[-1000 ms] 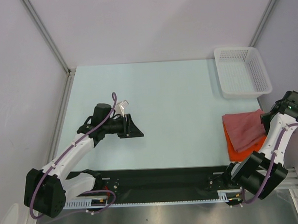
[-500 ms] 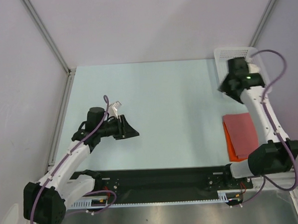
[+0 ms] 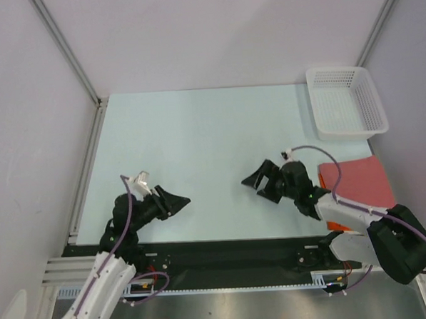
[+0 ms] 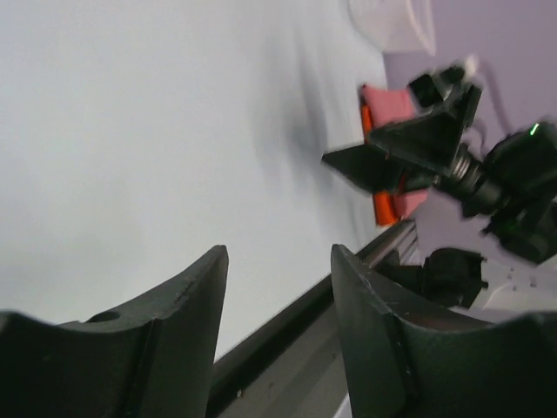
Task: Fold and stack the t-shirts
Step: Reset both grippers
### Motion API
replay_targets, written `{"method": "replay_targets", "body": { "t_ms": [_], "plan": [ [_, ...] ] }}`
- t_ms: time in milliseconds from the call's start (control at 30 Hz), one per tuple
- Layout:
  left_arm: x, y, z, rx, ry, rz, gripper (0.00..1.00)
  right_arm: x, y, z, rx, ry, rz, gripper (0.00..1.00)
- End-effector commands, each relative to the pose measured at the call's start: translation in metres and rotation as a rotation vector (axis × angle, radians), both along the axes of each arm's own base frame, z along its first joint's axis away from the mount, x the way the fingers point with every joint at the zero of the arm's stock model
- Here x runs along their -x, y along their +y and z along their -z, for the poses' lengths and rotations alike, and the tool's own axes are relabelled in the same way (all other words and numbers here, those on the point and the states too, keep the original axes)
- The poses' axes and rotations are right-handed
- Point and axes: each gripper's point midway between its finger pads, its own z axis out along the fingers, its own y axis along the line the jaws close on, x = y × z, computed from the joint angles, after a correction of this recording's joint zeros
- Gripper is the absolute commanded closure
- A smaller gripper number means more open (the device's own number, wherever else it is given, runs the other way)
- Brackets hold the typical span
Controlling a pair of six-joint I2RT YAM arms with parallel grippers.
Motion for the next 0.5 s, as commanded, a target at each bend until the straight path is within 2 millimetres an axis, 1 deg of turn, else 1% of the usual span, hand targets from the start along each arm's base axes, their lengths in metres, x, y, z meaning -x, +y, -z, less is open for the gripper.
{"method": "replay_targets", "body": {
  "t_ms": [0,33,67,100,133,167,200,233,333,367,433,467],
  "plan": [
    [-0.012,0.01,0.012,0.183,0.004,-0.18,0.43,0.019,0.017,-0.073,-0.441,-0.246,-0.017,0.0],
    [-0.011,0.01,0.003,0.244,-0.064,-0.184,0.4,0.02,0.009,-0.071,-0.514,-0.193,0.058,0.0],
    [-0.013,0.011,0.003,0.281,-0.086,-0.2,0.37,0.027,0.003,-0.062,-0.536,-0.163,0.082,0.0],
    [-0.015,0.012,0.015,0.328,-0.05,-0.226,0.34,0.038,-0.002,-0.052,-0.559,-0.151,0.09,0.0],
    [-0.017,0.013,0.006,0.378,-0.095,-0.234,0.34,0.041,-0.004,-0.055,-0.587,-0.157,0.103,0.0],
    [-0.02,0.013,0.004,0.397,-0.106,-0.239,0.3,0.048,-0.006,-0.048,-0.59,-0.147,0.107,0.0],
    [-0.021,0.014,0.005,0.409,-0.09,-0.247,0.3,0.055,-0.01,-0.039,-0.589,-0.134,0.132,0.0],
    [-0.022,0.014,0.0,0.425,-0.097,-0.25,0.29,0.056,-0.014,-0.044,-0.617,-0.145,0.145,0.0],
    [-0.023,0.014,-0.013,0.489,-0.104,-0.258,0.29,0.062,-0.017,-0.046,-0.631,-0.172,0.146,0.0],
    [-0.023,0.015,-0.022,0.516,-0.127,-0.255,0.29,0.062,-0.018,-0.049,-0.632,-0.19,0.155,0.0],
    [-0.023,0.016,-0.031,0.56,-0.134,-0.263,0.29,0.068,-0.014,-0.046,-0.602,-0.203,0.126,0.0],
    [-0.021,0.017,-0.042,0.59,-0.168,-0.254,0.29,0.069,-0.013,-0.052,-0.606,-0.234,0.112,0.0]
  ]
}}
